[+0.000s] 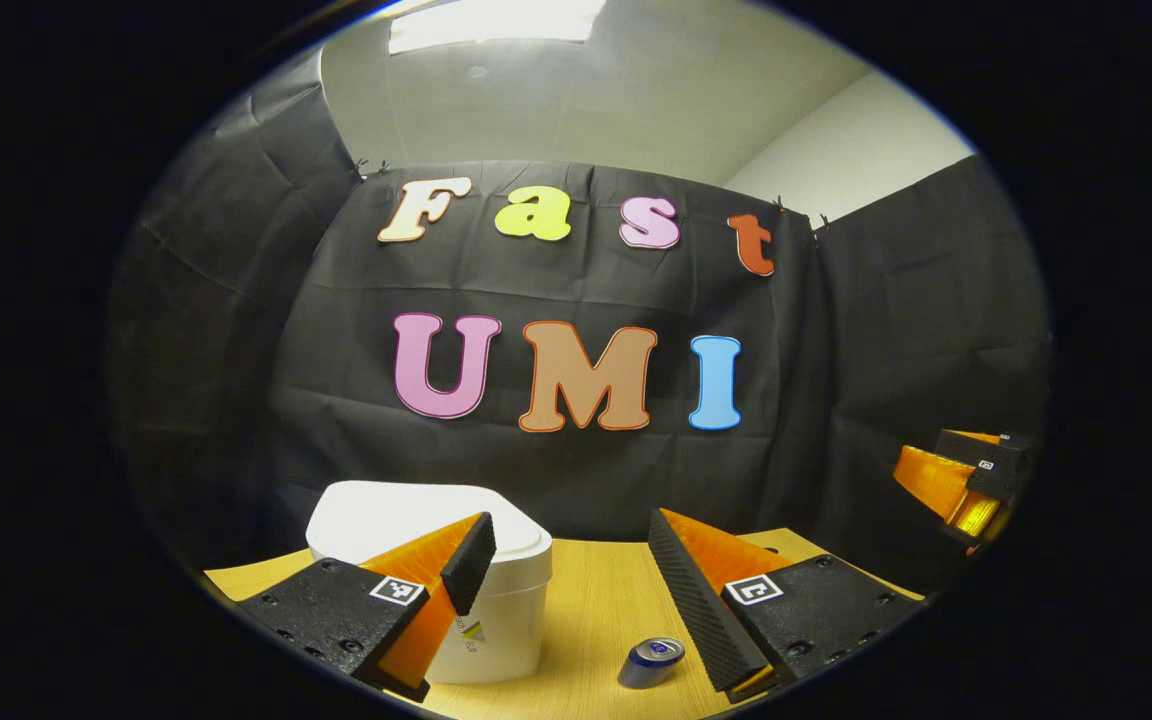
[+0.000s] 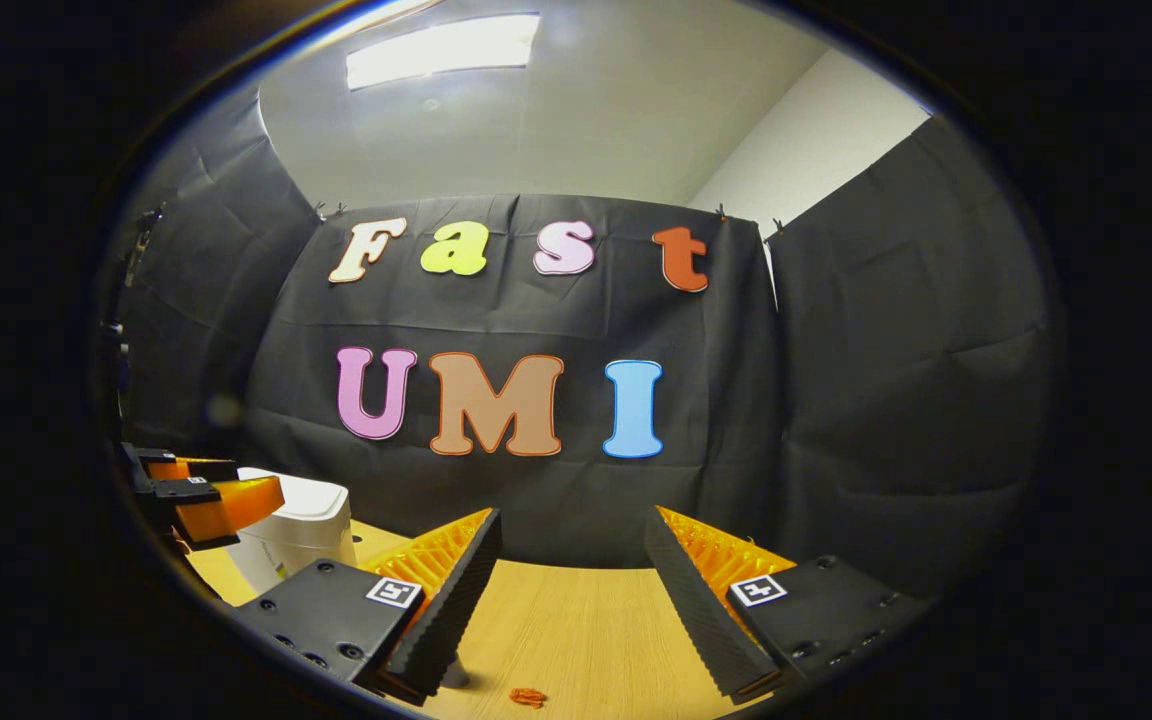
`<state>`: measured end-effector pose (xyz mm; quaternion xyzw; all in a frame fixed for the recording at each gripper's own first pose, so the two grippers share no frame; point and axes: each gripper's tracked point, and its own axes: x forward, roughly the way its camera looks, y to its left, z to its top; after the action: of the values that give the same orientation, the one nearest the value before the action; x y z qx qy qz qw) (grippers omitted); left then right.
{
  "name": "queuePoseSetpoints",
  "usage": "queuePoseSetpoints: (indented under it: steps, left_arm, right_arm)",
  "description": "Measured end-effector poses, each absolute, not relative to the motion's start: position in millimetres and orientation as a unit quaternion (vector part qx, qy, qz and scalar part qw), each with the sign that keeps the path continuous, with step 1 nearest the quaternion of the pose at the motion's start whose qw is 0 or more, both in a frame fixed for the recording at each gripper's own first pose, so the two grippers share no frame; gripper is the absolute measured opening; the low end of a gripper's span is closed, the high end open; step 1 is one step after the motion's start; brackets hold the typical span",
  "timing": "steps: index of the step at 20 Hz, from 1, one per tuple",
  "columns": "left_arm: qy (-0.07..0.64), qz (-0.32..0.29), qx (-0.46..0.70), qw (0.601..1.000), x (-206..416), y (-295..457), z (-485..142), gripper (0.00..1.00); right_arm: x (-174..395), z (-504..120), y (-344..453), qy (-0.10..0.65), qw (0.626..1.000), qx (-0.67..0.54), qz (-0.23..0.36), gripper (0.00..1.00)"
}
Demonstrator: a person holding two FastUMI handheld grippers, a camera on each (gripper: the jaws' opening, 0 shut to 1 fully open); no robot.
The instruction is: Press the lid of the desktop garbage bin to open it, pick up the crumpled paper on the desktop and throw it into the bin, then pick up the pop can on the desktop and drop it into the bin, and finally close the garbage bin lid.
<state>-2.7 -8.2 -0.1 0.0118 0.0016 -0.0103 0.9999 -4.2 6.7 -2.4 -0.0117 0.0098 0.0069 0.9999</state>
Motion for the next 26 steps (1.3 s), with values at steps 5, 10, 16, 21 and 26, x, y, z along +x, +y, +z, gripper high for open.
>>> queuePoseSetpoints:
  steps: [5, 10, 16, 21, 26]
  left_arm:
    - [0.004, -0.016, 0.011, 1.0, -4.4, -11.9, -1.2, 0.93]
    - [0.001, -0.022, 0.031, 0.999, -7.3, -16.0, 0.8, 0.92]
    - [0.003, -0.026, 0.034, 0.999, -8.2, -18.6, 0.2, 0.93]
    - [0.005, -0.019, 0.032, 0.999, -7.3, -13.9, -1.4, 0.93]
    - [0.003, -0.004, 0.039, 0.999, -3.1, -1.2, 0.4, 0.93]
  right_arm:
    - [-8.1, -6.7, 6.3, 0.016, 1.0, -0.012, 0.006, 0.96]
    - [-9.6, -6.9, 7.3, 0.017, 1.0, -0.009, 0.006, 0.96]
    - [-11.0, -5.5, 6.8, 0.016, 1.0, -0.008, 0.008, 0.96]
    - [-10.3, -7.3, 2.0, 0.016, 1.0, -0.004, 0.004, 0.96]
    - [-5.0, -10.2, 5.1, 0.019, 1.0, 0.0, 0.008, 0.96]
